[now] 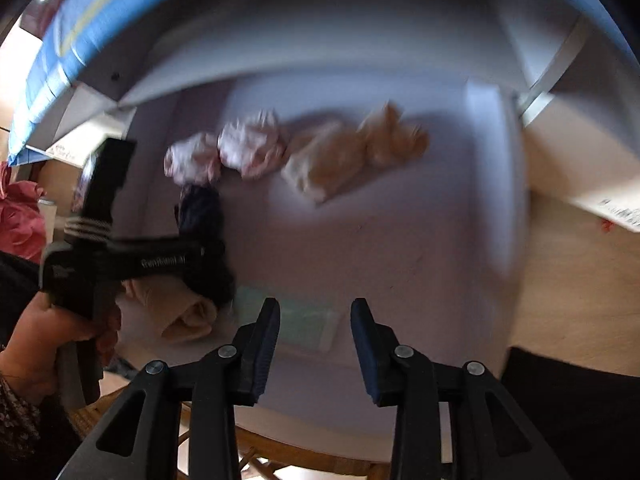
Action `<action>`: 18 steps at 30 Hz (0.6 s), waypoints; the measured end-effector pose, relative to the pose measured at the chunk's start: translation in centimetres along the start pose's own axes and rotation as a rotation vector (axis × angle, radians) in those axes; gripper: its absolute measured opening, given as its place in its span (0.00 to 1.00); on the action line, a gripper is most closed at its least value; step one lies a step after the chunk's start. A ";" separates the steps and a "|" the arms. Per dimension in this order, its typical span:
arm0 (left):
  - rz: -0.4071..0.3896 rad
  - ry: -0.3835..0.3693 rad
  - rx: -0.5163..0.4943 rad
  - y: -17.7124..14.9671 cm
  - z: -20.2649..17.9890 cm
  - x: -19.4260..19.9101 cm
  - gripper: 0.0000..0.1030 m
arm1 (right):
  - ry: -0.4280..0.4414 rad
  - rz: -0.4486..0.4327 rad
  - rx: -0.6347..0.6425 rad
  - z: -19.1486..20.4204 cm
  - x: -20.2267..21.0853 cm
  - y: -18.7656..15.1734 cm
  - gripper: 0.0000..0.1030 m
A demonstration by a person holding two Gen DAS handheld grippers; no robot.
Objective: Organize soft objects
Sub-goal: 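Move the right tool back down over the drawer of clothes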
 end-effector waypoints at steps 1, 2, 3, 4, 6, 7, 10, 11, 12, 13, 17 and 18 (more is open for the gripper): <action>0.000 -0.009 0.002 0.0 0.0 0.1 0.49 | -0.001 0.013 -0.001 0.1 -0.3 -0.1 0.38; -0.001 -0.019 0.001 0.0 0.1 0.2 0.48 | 0.008 0.038 -0.008 0.0 -1.0 -0.2 0.39; -0.003 -0.023 -0.002 0.0 0.3 0.4 0.46 | 0.017 0.055 -0.014 -0.1 -1.7 -0.2 0.39; -0.006 -0.022 -0.004 0.2 0.1 0.5 0.45 | 0.019 0.074 -0.011 -0.2 -2.4 -0.3 0.39; -0.009 -0.028 -0.003 0.3 0.1 0.6 0.44 | 0.015 0.107 0.011 0.0 -3.4 -0.3 0.40; -0.011 -0.031 -0.001 0.4 0.1 0.7 0.43 | 0.009 0.124 0.037 0.3 -4.0 -0.3 0.40; -0.026 -0.042 0.009 0.8 0.0 1.1 0.41 | 0.001 0.164 0.107 1.2 -5.5 -0.4 0.40; -0.032 -0.045 0.012 1.0 0.0 1.5 0.41 | 0.005 0.173 0.119 1.5 -5.9 -0.4 0.40; -0.038 -0.049 0.018 1.0 0.2 1.8 0.41 | 0.013 0.186 0.135 1.9 -6.4 -0.5 0.40; -0.041 -0.053 0.024 1.1 0.5 2.1 0.41 | 0.019 0.195 0.145 2.1 -6.8 -0.5 0.40; -0.052 -0.068 0.052 1.3 1.4 2.6 0.41 | 0.032 0.247 0.210 3.4 -8.7 -0.9 0.41; -0.052 -0.074 0.059 1.4 1.6 2.7 0.41 | 0.020 0.257 0.226 3.5 -9.1 -1.0 0.41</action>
Point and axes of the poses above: each gripper's, at about its wrist camera, not at the fingertips, and x roughly against the way its jaws point, z to its left, y to its top, the point moved 4 cm from there along -x, roughly the way its jaws point, and after that the axes turned 10 degrees about y, right-handed, at the moved point
